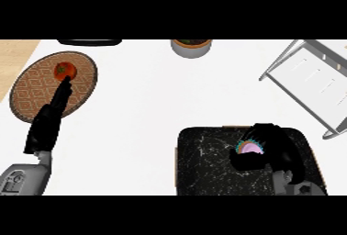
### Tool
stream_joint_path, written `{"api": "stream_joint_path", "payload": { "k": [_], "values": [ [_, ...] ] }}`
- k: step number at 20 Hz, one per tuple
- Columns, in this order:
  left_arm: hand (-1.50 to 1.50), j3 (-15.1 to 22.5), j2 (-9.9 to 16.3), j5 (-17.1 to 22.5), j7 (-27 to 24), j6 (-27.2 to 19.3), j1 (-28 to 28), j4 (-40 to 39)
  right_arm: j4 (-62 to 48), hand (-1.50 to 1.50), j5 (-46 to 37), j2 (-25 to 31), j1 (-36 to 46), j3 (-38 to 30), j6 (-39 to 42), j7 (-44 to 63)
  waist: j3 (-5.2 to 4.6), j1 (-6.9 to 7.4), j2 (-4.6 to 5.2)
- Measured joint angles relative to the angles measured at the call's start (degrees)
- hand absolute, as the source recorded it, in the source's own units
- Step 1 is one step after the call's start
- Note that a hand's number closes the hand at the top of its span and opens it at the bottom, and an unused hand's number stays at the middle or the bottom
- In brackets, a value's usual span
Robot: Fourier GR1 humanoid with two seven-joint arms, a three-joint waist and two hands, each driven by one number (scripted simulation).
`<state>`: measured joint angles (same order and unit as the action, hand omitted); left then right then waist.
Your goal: Pick the cupcake from the tray and place it in the tiered basket
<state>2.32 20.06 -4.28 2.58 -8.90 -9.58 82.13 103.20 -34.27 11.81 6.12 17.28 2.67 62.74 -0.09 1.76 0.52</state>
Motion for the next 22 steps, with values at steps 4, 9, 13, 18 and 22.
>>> {"api": "stream_joint_path", "payload": {
  "k": [4,9,13,18,22],
  "values": [
    [0.00,0.9,-0.3,0.1,-0.2,1.0,-1.7,0.3,-8.0,1.50,-7.6,-1.0,10.1,-6.6,-3.7,0.1,-0.08,2.89,1.16],
    [0.00,1.9,-0.9,-0.3,0.1,1.3,-3.3,0.0,-15.7,1.50,-19.4,0.3,22.4,-13.0,-8.5,0.2,-0.19,4.74,1.61],
    [0.00,2.7,-1.6,-0.8,0.4,1.3,-4.4,-0.4,-22.0,1.50,-29.2,2.1,32.2,-16.6,-11.3,0.5,-0.22,5.42,1.66],
    [0.00,2.8,-2.0,-1.1,1.0,1.0,-5.1,-1.1,-32.2,1.50,-40.4,3.1,44.1,-19.7,-12.9,1.8,-0.19,5.34,1.38],
    [0.00,2.4,-1.9,-1.1,0.9,0.9,-4.6,-1.4,-42.1,1.50,-46.4,4.0,52.7,-22.0,-12.1,2.5,-0.14,4.50,1.05]
  ]
}}
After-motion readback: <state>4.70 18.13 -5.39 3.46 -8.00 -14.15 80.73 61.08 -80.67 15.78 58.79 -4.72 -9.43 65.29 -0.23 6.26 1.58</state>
